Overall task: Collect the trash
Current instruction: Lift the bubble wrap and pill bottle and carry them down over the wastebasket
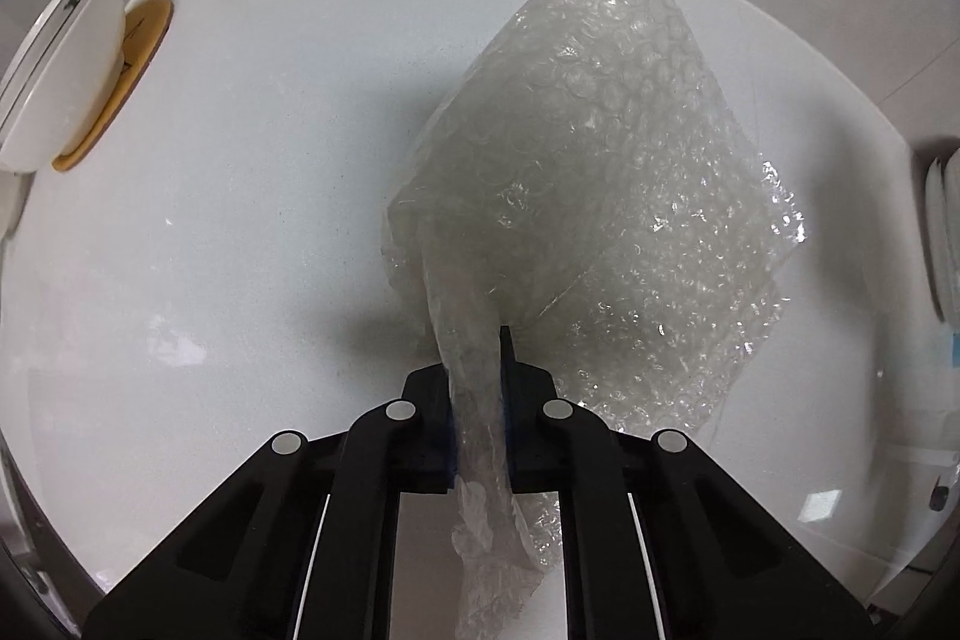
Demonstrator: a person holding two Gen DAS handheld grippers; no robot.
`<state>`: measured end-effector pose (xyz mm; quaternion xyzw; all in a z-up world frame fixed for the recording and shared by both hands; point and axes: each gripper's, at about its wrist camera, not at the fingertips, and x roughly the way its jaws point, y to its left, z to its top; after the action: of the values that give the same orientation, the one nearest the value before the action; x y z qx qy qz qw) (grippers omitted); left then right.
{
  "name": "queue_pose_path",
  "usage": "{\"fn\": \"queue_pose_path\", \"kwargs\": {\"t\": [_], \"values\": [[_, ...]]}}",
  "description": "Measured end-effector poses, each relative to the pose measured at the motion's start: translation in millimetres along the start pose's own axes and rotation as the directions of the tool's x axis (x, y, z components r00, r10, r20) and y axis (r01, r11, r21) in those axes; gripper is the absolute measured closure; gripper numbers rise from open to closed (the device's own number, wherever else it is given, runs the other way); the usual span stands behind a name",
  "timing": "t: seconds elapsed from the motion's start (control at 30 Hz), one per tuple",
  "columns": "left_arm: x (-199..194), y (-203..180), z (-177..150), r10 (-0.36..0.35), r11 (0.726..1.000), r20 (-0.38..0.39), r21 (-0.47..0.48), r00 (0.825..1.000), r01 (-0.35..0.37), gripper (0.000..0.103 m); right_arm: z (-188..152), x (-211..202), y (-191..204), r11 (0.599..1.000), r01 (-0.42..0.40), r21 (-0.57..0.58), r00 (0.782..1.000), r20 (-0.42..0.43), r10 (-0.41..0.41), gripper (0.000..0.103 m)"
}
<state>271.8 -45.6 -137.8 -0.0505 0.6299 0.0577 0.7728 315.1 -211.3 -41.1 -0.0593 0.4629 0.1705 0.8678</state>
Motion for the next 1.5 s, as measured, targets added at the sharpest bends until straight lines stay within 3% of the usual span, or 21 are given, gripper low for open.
{"fn": "queue_pose_path", "kwargs": {"t": [0.53,1.5], "values": [[-44,14,-35,-0.066,0.996,0.106,-0.046,0.992,0.071,0.095,-31,-41,-3,1.0,0.006,0.03,1.0,0.02,-0.007,0.037],[-86,39,-67,-0.127,0.992,0.187,0.036,0.974,0.123,0.095,-91,-103,11,0.993,0.017,0.118,0.998,0.054,-0.023,0.037]]}}
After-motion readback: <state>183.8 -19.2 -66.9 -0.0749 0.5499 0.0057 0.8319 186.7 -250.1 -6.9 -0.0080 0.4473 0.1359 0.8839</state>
